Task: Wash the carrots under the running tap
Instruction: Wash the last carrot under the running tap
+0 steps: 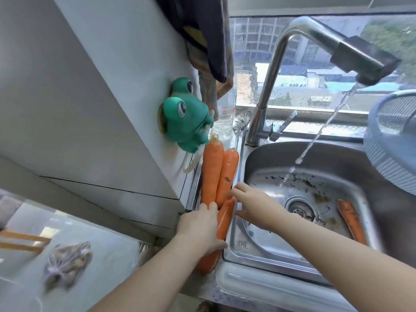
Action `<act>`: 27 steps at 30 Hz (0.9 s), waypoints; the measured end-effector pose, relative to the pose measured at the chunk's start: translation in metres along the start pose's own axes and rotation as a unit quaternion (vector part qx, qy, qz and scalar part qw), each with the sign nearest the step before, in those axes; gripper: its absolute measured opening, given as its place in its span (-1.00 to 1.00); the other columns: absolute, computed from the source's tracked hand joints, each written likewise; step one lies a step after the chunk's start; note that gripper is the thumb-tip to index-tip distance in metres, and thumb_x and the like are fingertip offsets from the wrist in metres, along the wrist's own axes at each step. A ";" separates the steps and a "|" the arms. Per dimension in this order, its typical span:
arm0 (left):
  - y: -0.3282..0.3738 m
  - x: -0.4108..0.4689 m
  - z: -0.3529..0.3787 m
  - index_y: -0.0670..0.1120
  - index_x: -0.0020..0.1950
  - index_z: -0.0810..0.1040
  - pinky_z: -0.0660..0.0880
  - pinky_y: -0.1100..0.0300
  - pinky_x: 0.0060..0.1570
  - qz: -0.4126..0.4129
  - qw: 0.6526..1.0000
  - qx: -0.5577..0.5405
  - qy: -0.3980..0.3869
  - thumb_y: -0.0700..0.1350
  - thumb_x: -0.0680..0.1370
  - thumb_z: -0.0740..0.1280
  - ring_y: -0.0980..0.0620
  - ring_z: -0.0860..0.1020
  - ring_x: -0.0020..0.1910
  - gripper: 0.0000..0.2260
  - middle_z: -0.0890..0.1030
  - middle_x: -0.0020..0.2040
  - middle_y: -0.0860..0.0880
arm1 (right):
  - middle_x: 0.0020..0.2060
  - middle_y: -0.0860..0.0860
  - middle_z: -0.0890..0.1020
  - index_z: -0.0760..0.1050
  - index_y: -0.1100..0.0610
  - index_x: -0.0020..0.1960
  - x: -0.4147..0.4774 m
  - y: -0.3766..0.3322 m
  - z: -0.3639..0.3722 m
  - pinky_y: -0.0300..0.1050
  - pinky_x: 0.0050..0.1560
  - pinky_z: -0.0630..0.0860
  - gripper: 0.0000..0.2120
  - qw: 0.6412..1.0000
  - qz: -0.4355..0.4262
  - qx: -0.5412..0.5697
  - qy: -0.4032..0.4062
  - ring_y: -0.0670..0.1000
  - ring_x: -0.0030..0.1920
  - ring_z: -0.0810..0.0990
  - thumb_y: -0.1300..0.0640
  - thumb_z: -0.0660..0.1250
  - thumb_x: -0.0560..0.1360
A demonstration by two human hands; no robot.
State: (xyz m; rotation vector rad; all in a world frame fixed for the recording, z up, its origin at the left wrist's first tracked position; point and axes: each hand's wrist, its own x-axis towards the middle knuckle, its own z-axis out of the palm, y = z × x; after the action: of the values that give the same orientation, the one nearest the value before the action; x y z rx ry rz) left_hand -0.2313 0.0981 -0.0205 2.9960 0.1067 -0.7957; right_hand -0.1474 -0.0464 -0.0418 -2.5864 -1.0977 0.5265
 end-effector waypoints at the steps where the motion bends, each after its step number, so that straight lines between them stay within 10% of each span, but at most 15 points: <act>1: 0.002 0.001 0.000 -0.03 0.25 0.24 0.46 0.05 -0.06 0.009 1.000 0.007 0.008 0.27 0.41 0.38 -0.09 0.54 0.11 -0.39 0.42 0.17 -0.05 | 0.20 -0.02 0.42 0.40 0.07 0.27 -0.001 0.003 0.001 -0.10 0.04 0.49 -0.66 1.000 0.004 0.014 -0.001 0.04 0.03 0.54 0.10 0.35 0.53; 9: 0.042 0.025 -0.015 -0.04 0.31 0.29 0.43 0.05 -0.03 0.112 0.987 -0.003 0.111 0.10 0.56 0.26 -0.09 0.50 0.18 -0.60 0.40 0.21 -0.03 | 0.09 -0.02 0.58 0.51 0.09 0.16 -0.027 0.029 0.001 -0.14 0.12 0.44 -0.78 0.995 0.045 0.091 0.008 0.00 0.09 0.53 0.20 0.31 0.52; 14: 0.105 0.052 -0.014 0.01 0.33 0.34 0.42 0.05 0.05 0.188 0.982 -0.031 0.004 0.12 0.59 0.22 -0.05 0.51 0.20 -0.64 0.45 0.28 0.01 | 0.03 -0.04 0.61 0.52 0.04 0.14 -0.068 0.089 0.002 -0.09 0.05 0.51 -0.81 0.973 0.199 0.114 -0.019 -0.02 0.01 0.57 0.08 0.30 0.54; 20: 0.175 0.088 -0.003 -0.03 0.31 0.43 0.46 0.14 0.10 0.207 0.950 -0.169 -0.161 0.09 0.58 0.27 0.01 0.53 0.11 -0.65 0.56 0.21 -0.01 | -0.04 -0.05 0.56 0.49 0.08 0.17 -0.131 0.190 0.020 -0.15 -0.11 0.45 -0.77 0.874 0.465 0.143 -0.012 0.06 -0.07 0.55 0.09 0.32 0.52; 27: 0.208 0.123 0.015 -0.01 0.24 0.46 0.44 0.25 -0.15 0.164 0.932 -0.278 -0.168 0.06 0.59 0.26 0.07 0.56 0.03 -0.73 0.58 0.11 0.03 | -0.01 0.13 0.58 0.49 0.21 0.15 -0.142 0.264 0.045 -0.07 -0.09 0.47 -0.77 0.791 0.589 0.164 0.005 0.17 0.03 0.58 0.12 0.28 0.55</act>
State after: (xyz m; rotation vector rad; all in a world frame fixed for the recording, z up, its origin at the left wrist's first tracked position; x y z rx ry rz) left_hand -0.1163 -0.1036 -0.0903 2.2358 -0.1518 -1.0130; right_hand -0.0919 -0.3225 -0.1547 -2.6124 0.7377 0.8185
